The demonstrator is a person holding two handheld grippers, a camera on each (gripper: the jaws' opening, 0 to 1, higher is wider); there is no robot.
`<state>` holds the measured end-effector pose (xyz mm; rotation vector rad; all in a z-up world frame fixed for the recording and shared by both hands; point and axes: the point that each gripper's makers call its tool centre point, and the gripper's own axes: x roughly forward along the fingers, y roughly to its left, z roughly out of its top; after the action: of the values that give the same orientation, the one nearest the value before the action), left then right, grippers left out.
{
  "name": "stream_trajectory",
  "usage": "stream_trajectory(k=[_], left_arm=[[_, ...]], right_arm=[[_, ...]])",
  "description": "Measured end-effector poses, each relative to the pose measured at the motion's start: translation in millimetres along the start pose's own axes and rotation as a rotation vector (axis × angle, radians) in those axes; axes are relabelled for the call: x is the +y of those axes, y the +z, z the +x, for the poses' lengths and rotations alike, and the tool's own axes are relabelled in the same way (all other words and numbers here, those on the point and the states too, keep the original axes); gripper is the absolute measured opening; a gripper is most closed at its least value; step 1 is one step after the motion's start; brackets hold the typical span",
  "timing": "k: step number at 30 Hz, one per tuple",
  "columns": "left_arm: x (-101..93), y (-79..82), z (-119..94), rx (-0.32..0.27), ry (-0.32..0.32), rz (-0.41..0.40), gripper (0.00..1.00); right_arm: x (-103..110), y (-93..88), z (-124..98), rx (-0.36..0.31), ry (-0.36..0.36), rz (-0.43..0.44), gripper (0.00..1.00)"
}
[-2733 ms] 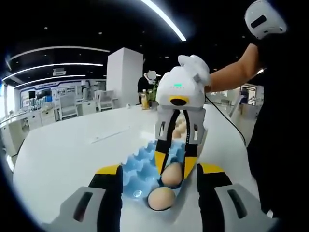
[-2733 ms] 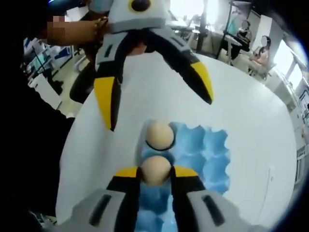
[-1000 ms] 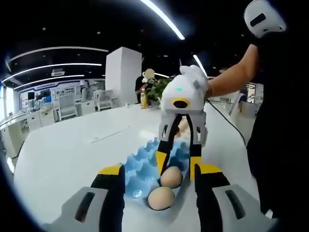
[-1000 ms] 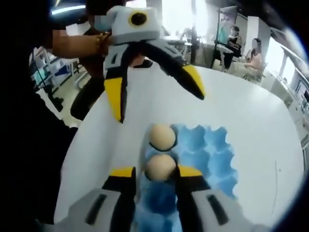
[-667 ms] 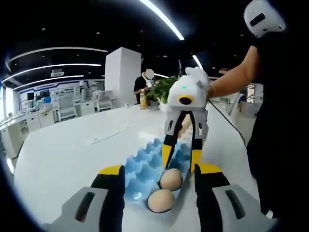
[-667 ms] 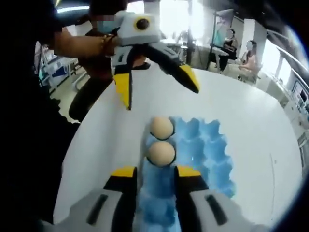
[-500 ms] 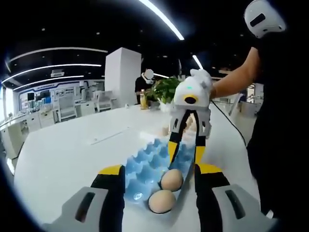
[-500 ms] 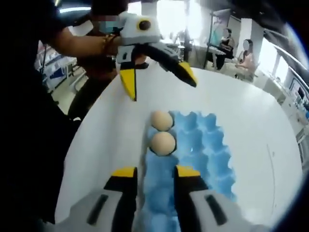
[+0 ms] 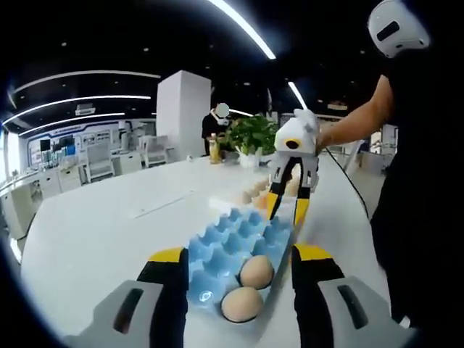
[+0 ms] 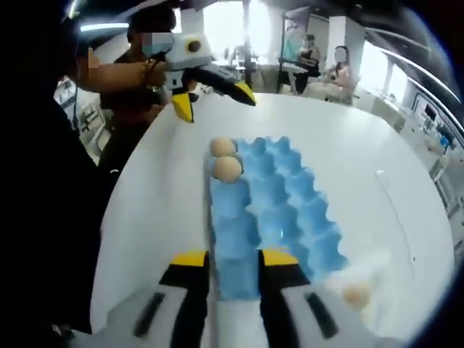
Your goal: Place the egg into an empty slot of the egg tray after lifting it from the table, then release the egg inside the slot.
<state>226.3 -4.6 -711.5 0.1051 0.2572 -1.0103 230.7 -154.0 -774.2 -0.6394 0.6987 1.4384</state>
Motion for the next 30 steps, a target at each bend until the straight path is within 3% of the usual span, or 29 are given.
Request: stream_trajectory(k=[16,30], left_arm=[[-3.4,-0.7,2.2,0.008,-0.01,0.004,0.56],[-1.1,2.7,0.0,-0.004,-0.003,0.0,0.57]], right_arm=[[-11.7,-63.8,-43.6,0.086,-0.105,0.078,0.26],[-19.2,-94.5,-68.0,0.152,-0.152,0.088,0.26]])
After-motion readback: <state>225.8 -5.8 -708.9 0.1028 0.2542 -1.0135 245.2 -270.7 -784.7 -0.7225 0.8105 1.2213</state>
